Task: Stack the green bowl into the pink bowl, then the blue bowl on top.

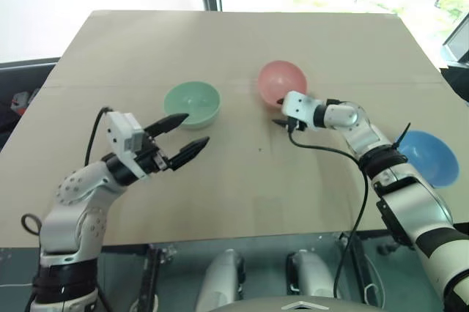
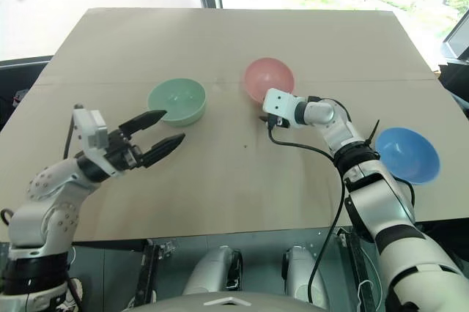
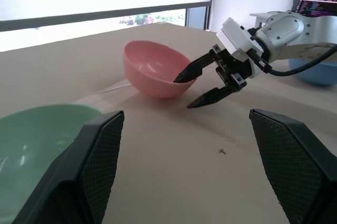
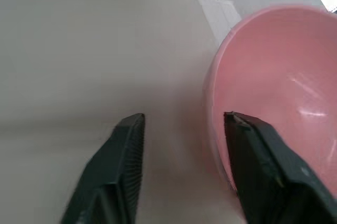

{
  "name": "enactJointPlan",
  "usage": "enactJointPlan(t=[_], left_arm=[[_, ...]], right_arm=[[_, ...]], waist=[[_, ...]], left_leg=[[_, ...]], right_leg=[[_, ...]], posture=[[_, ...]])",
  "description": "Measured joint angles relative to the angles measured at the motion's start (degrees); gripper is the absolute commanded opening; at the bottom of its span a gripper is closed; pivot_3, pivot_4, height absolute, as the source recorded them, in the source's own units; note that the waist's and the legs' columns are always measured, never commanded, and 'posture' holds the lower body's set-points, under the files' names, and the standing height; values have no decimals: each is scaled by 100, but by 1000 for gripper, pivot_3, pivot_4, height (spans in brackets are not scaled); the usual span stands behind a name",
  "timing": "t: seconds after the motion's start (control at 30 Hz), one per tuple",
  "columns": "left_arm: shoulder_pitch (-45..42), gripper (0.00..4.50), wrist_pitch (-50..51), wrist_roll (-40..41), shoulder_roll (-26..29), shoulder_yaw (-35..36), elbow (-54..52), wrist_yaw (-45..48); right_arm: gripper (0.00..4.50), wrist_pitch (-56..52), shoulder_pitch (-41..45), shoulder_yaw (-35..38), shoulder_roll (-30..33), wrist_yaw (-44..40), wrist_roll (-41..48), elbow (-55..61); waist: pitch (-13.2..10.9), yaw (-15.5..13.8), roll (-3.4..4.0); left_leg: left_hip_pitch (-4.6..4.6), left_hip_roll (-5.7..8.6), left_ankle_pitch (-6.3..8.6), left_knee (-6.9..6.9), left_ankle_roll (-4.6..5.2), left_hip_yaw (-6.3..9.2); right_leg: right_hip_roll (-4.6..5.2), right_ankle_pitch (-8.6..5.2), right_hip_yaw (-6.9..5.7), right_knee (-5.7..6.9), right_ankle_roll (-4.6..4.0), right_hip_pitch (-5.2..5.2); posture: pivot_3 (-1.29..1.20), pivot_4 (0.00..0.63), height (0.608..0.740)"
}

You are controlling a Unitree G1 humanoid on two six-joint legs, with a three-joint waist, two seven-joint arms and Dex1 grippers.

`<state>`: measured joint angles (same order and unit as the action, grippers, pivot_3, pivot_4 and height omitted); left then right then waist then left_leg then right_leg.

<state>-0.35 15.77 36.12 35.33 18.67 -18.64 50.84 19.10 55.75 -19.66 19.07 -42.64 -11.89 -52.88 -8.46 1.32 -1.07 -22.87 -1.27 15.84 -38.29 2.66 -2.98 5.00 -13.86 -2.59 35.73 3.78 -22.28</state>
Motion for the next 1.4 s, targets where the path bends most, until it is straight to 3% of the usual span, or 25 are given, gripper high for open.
enactJointPlan(t=[0.07,0.1,0.3,0.43,0.47,0.67,0.8,0.93,0.97,1.03,1.1,1.23,1.33,1.4], left_arm=[[160,4032,18,18,0,116,-183,-92],[177,4032,19,19,0,131,-217,-111],[270,4032,50,121,17,164,-324,-202],[260,4032,67,127,56,163,-322,-208],[91,4032,92,126,77,103,-285,-196],[-353,4032,88,-130,116,-70,110,-329],[-692,4032,23,-521,58,-296,411,-567],[-1150,4032,-4,-1159,62,-542,574,-1062],[-1248,4032,-30,-1687,166,-753,577,-1363],[-1313,4032,-46,-2170,300,-943,579,-1568],[-1588,4032,-46,-3174,811,-1621,662,-1619],[-2128,4032,10,-4046,1197,-2408,844,-1354],[-2648,3231,96,-4455,1187,-2952,1183,-1084],[-2876,2271,-40,-4659,1117,-3202,1521,-981]], right_arm=[[244,219,98,0,-27,72,-110,-252],[101,266,114,-2,-32,90,-128,-287],[101,618,246,5,-86,305,-333,-541],[101,618,121,72,-64,4,-105,-50],[101,39,-647,211,223,-598,446,1724],[101,-2338,-2810,7,1015,-1541,1302,5739],[1406,-3466,-3003,-6,1141,-1541,1447,6673],[3269,-3900,-2963,-4,1030,-1283,1417,6874],[3710,-3974,-2953,18,980,-1098,1376,6960],[3710,-4072,-2954,112,984,-991,1405,7080],[3710,-4430,-3064,625,942,-772,1749,7501],[3710,-4982,-3269,1204,852,-518,2296,8166],[3738,-5143,-3699,1409,1042,-297,2341,8438],[3738,-5261,-3800,1457,1056,-118,2342,8458]], waist=[[-1,-1,2],[-1,-1,2],[-1,2,2],[-1,3,3],[-1,-85,2],[-4,-162,11],[1,-95,1],[5,-100,-6],[4,-99,-5],[4,-107,-5],[3,-173,-3],[2,-238,-2],[1,-241,-2],[0,-212,-2]], left_leg=[[24,-2,-7,-1,-11,8],[29,-2,-9,-2,-14,11],[42,-6,-9,1,-13,14],[22,-8,-7,8,-10,19],[0,-8,-5,8,-7,48],[-4,0,2,-6,4,38],[47,-3,1,-15,2,31],[55,-2,-1,-11,0,31],[48,-1,0,-9,1,28],[21,3,1,-8,3,29],[-4,11,4,-1,8,24],[-16,17,5,0,8,22],[-11,21,5,-8,9,20],[0,20,4,-13,10,20]], right_leg=[[-5,0,-2,10,-2,19],[-6,1,-2,12,-3,23],[-5,4,2,13,-8,34],[-5,4,-3,14,-7,23],[-1,4,-30,8,-8,21],[9,4,-33,7,-5,29],[-2,4,-23,11,-6,57],[-3,5,-17,15,-10,60],[-3,5,-13,13,-9,54],[-4,6,-16,13,-8,37],[-3,6,-21,10,-7,17],[-4,4,-39,3,-6,15],[-3,4,-36,5,-4,24],[-4,3,-23,6,-3,23]], posture=[[0,150,740],[0,150,740],[0,150,740],[0,150,740],[0,150,740],[0,150,740],[0,150,740],[0,150,740],[0,150,740],[0,150,740],[0,150,740],[0,150,740],[0,150,740],[0,150,740]])
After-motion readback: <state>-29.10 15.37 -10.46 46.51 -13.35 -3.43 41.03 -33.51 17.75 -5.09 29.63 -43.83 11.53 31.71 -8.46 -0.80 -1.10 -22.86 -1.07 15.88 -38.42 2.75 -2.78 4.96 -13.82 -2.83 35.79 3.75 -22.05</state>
